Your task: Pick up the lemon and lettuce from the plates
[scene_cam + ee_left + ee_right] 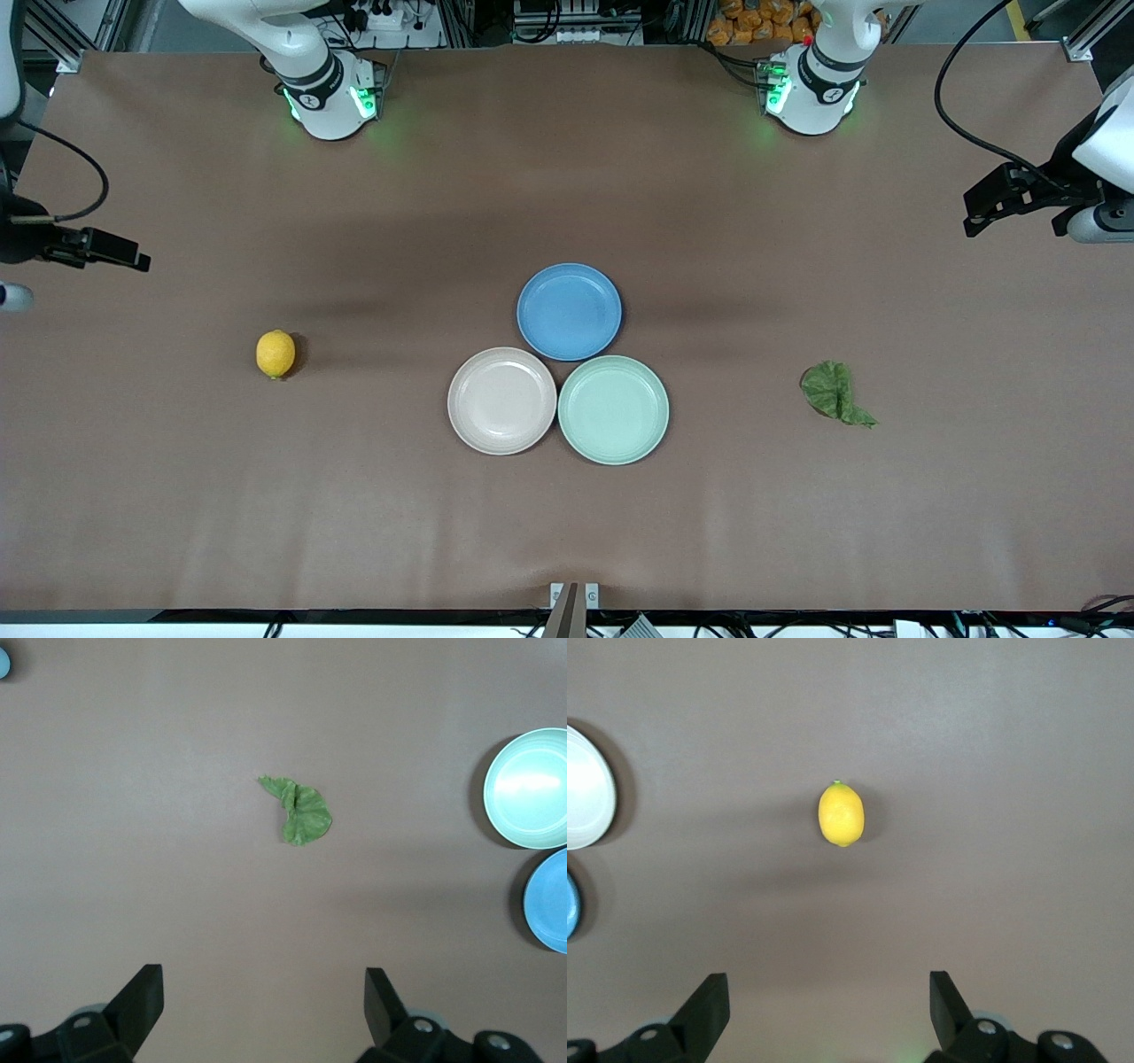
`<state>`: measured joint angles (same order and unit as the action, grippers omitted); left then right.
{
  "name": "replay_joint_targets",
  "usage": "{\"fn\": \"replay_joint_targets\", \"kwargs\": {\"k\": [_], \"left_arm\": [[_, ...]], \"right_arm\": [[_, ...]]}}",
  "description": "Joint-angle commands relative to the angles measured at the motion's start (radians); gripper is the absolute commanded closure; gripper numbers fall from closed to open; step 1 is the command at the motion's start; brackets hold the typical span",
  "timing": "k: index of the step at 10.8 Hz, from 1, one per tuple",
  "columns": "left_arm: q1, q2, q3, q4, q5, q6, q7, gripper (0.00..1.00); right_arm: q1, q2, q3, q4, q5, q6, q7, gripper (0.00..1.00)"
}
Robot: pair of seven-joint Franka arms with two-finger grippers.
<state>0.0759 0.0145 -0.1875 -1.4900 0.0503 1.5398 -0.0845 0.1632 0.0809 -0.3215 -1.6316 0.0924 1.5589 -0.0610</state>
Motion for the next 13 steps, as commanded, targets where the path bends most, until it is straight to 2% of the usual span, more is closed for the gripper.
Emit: {"fn": "replay_joint_targets", "kwargs": {"k": [1,5,10,11,13], "left_arm": [[0.008,-0.007,-0.004,-0.007,-0.020,0.010,-0.017,0.00],[0.008,-0.007,-0.004,-0.007,-0.020,0.011,-0.017,0.00],[0.008,-0.007,-0.004,-0.007,-0.020,0.014,-0.017,0.00],[0.008,-0.007,-0.004,-0.007,-0.020,0.014,-0.017,0.00],[0.008,-0.007,-0.004,-0.007,-0.020,0.014,-0.017,0.00]], "right_arm": [[0.047,-0.016,0.019,0.082,-0.037,-0.094,0.122,0.00],[0.071,-0.024,0.024,0.133,-0.034,-0.106,0.116,0.00],[0.073,-0.036,0.030,0.134,-0.036,-0.103,0.107,0.00],[0.056,-0.036,0.060,0.134,-0.036,-0.099,0.107,0.00],[-0.043,-0.038,0.183,0.134,-0.068,-0.092,0.107,0.00]]}}
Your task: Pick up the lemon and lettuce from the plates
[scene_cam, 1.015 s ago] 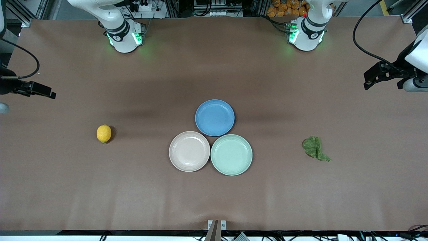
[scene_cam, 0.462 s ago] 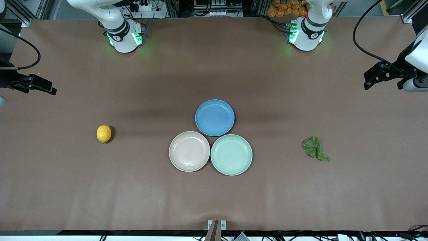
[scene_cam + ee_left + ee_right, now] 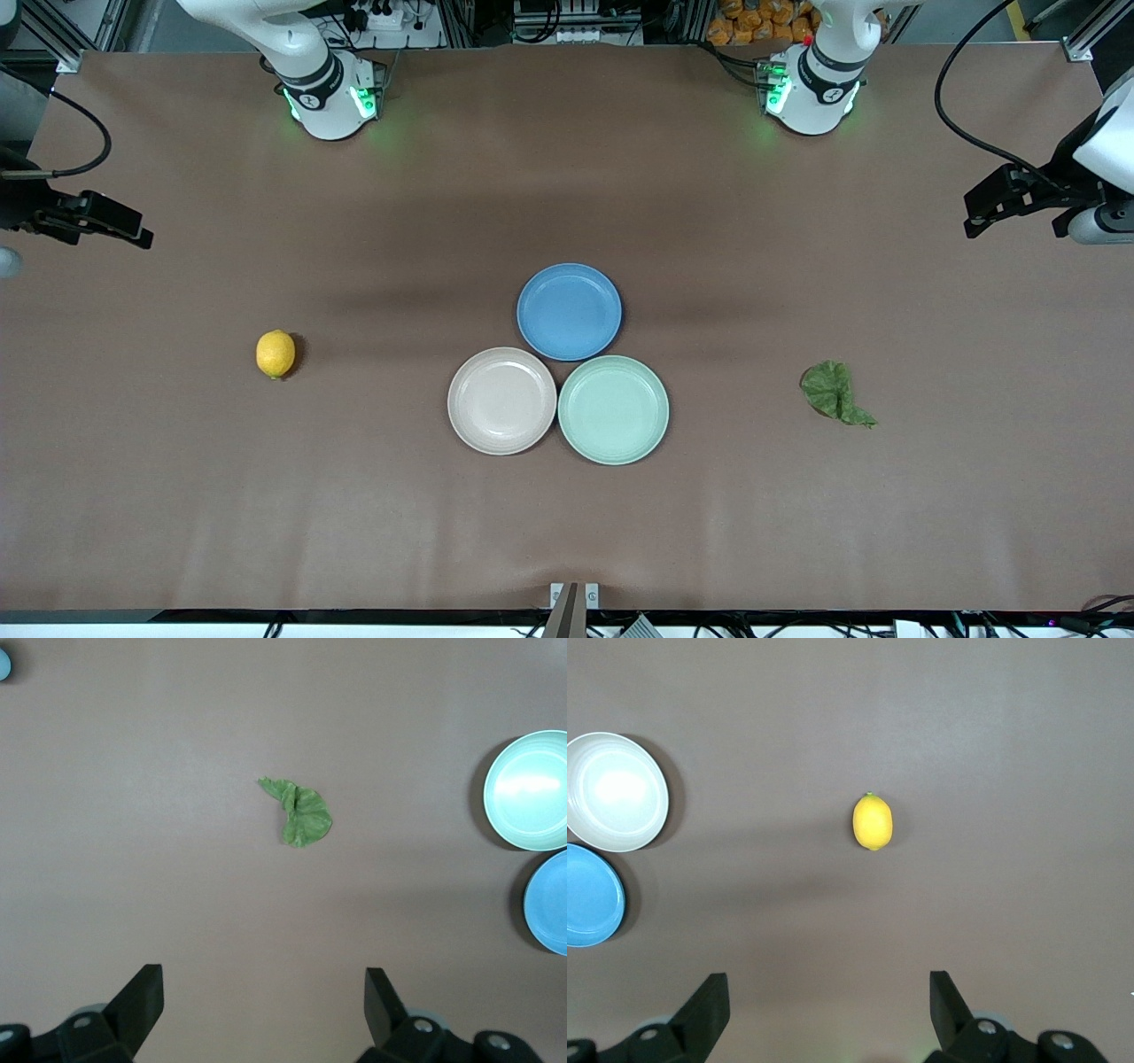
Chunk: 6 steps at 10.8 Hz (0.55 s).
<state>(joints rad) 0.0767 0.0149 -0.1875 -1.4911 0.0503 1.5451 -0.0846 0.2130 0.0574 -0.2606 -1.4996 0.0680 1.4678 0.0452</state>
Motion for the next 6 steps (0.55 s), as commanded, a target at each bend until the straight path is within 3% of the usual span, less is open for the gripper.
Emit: {"fn": "replay_joint_targets", "kwargs": {"k": [1,2,3,6], "left_arm": [[0.008,-0.007,-0.004,-0.006,-0.020,0.009,-0.017,0.00],[0.008,-0.009,-0.004,-0.006,-0.020,0.009,-0.017,0.00],[0.008,-0.007,-0.003,-0.006,-0.020,0.009,-0.018,0.00],[0.003,-0.007,-0.004,-0.001,-0.012,0.010,-0.018,0.00]], "right_arm": [[-0.157,-0.013,0.191,0.001,-0.054,0.000,0.001,0.00],[-0.225,-0.013,0.254,0.001,-0.054,0.000,0.001,0.00],[-0.248,-0.013,0.279,0.002,-0.057,0.000,0.001,0.00],[-0.250,-0.013,0.271,0.015,-0.057,0.000,0.001,0.00]]}}
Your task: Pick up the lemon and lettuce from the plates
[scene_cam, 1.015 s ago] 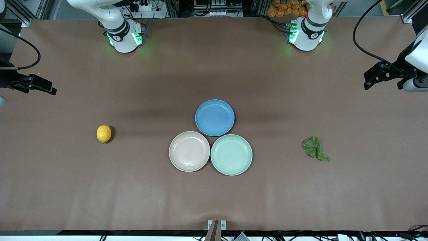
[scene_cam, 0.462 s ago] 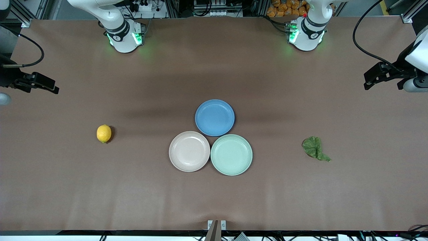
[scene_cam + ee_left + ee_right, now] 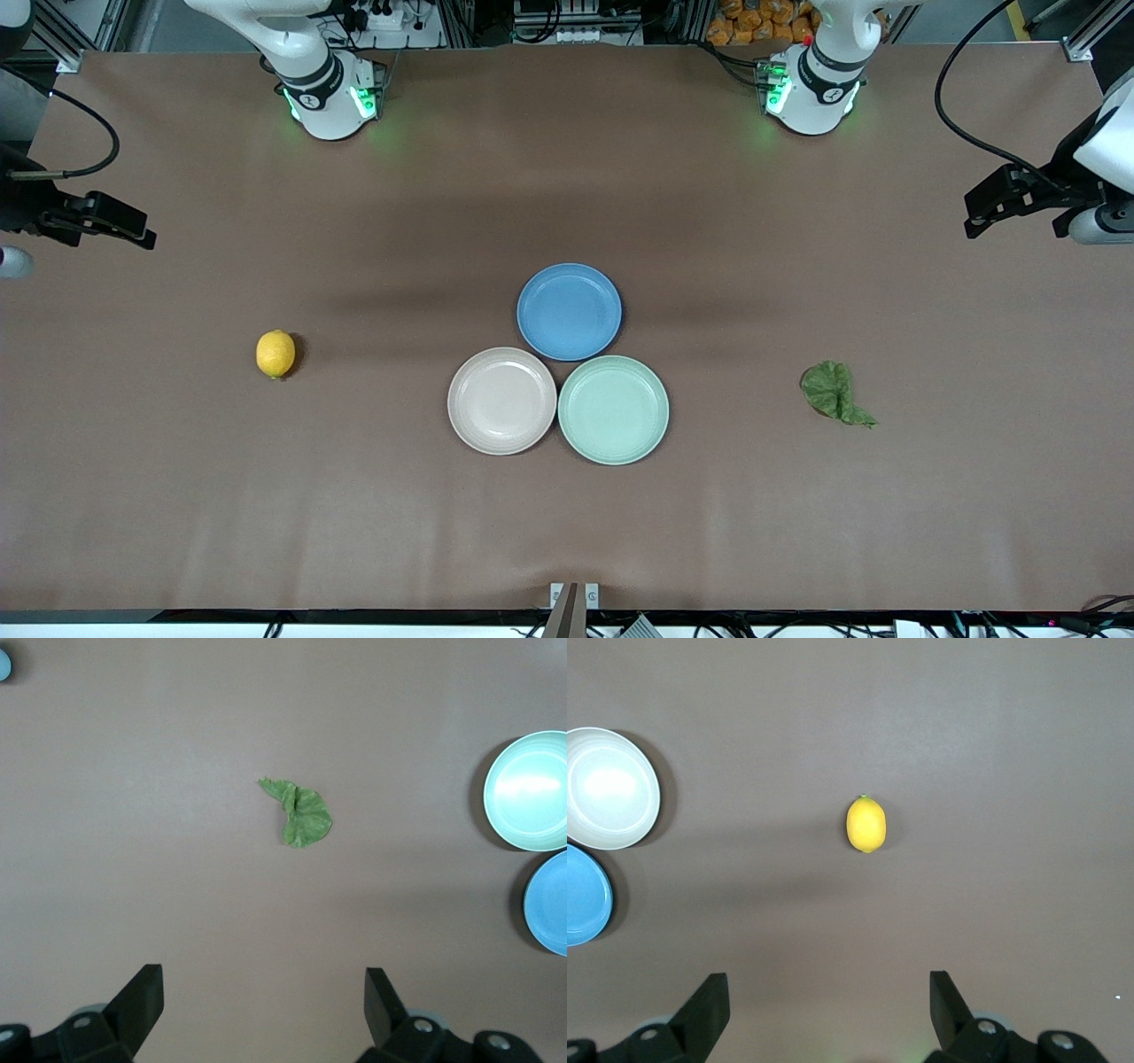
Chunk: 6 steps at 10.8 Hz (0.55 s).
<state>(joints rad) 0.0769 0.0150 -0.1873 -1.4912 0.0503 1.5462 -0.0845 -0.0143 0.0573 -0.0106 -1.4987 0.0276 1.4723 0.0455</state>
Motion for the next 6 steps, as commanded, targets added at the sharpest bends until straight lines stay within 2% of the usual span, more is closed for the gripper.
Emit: {"fn": "replay_joint_targets", "kwargs": {"k": [1,6], "left_arm": [[0.000,-0.007,-0.006,-0.001,-0.010,0.009,-0.017,0.00],[-0.003,-0.006,-0.029,0.000,-0.044,0.012,-0.017,0.00]], "right_arm": [[-0.023,-0.013,0.020,0.018,-0.018,-0.009,0.001,0.00],[-0.021,-0.016,0.018,0.012,-0.018,-0.018,0.001,0.00]]}}
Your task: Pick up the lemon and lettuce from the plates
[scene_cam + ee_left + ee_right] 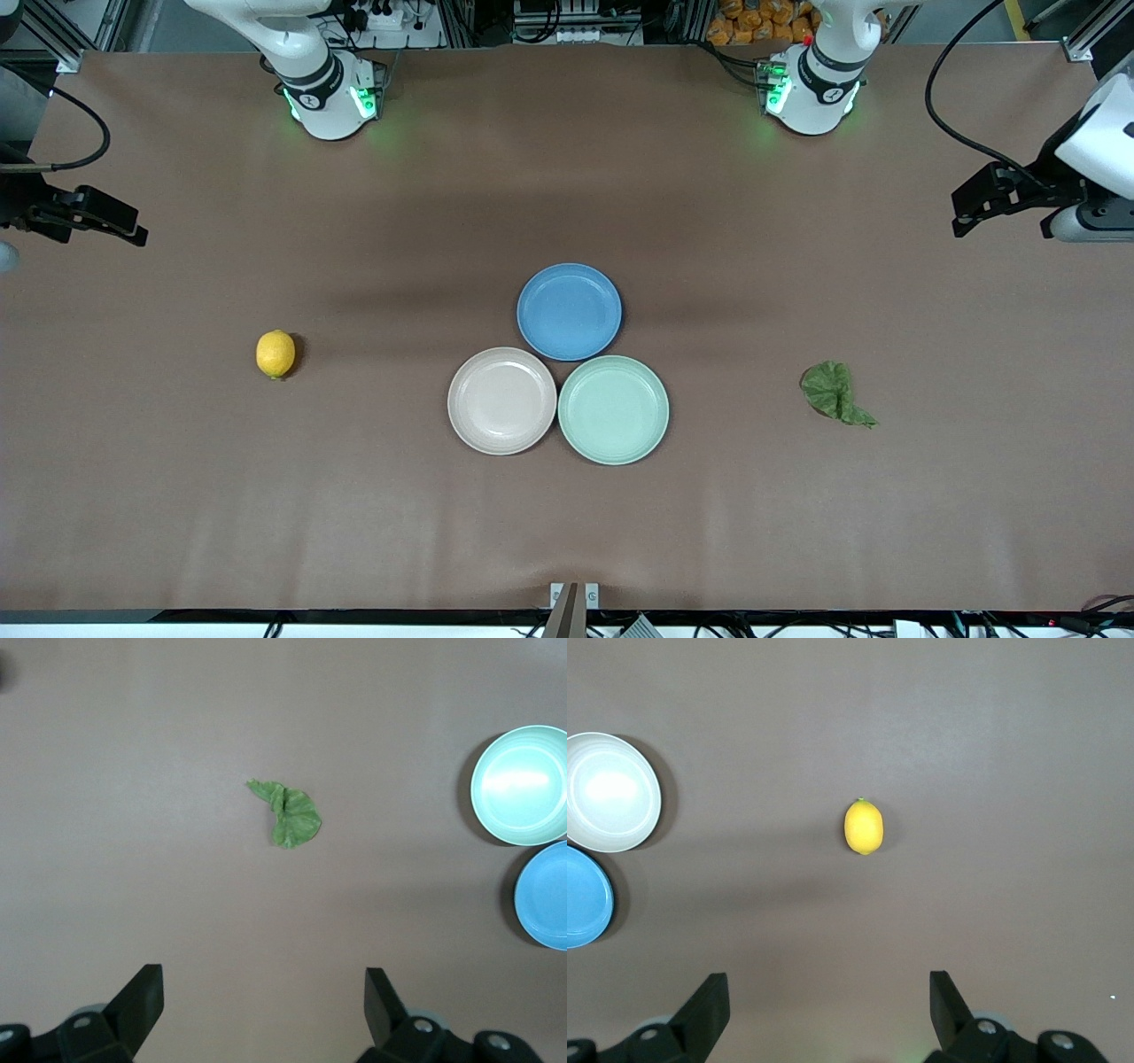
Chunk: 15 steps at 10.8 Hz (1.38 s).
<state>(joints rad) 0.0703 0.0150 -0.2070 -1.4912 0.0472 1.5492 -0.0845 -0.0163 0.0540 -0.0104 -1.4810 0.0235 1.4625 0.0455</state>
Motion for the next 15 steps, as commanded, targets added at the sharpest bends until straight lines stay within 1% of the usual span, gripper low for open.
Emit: {"fn": "replay_joint_targets", "kwargs": {"k": [1,15], "left_arm": [[0.005,-0.006,-0.008,-0.001,-0.071,0.018,-0.017,0.00],[0.009,0.003,-0.006,0.006,-0.053,0.018,-0.003,0.00]], "right_arm": [[-0.019,-0.010,0.012,-0.007,-0.014,-0.007,0.001,0.00],[-0.021,-0.006,0.012,-0.005,-0.024,-0.008,0.004,0.00]]}}
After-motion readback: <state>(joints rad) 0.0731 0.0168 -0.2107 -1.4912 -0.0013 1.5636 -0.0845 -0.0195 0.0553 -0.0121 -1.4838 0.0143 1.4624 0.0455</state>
